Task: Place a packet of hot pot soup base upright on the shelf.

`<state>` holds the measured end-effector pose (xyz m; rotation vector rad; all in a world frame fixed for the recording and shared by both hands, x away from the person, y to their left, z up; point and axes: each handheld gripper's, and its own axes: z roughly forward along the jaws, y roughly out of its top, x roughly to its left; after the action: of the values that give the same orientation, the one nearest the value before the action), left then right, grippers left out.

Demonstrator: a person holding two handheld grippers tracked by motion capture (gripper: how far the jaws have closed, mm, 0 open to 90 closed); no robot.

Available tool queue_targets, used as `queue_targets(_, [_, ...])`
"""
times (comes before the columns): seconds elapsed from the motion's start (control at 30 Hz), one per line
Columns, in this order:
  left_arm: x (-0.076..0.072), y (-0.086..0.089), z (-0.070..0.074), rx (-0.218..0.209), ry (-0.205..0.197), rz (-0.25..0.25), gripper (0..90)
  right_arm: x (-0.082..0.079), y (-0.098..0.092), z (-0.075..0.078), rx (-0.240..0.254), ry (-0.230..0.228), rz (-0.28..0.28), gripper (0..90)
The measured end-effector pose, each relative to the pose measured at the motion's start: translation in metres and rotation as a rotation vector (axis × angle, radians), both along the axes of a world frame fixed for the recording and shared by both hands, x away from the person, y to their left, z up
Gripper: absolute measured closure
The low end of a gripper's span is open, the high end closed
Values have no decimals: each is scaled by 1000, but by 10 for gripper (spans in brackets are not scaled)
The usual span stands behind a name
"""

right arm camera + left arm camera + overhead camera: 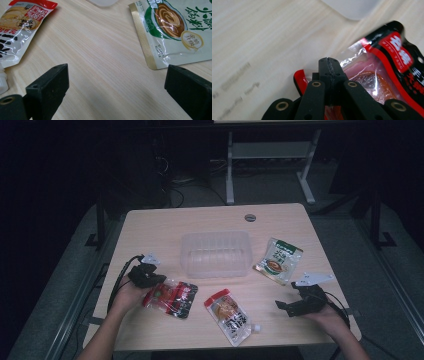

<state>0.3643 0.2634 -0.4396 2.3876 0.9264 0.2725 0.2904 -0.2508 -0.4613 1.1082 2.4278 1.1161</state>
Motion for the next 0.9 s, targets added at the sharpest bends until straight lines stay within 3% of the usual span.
queue_targets(0.3, [-29,9,0,-20,18,-3,900,0,0,0,-2,2,2,52])
queue_targets(0.47, [-40,11,2,-24,9,-13,899,0,0,0,-1,-4,5,52])
queue_targets(0.63, [-51,14,17,-80,-33,2,899,0,1,1,-3,-7,7,52])
queue_targets(0.77, [-68,18,19,-78,-47,3,899,1,2,0,-7,-4,11,52])
queue_targets(0.9, [-80,25,14,-72,-32,30,899,0,4,1,-8,-7,20,52])
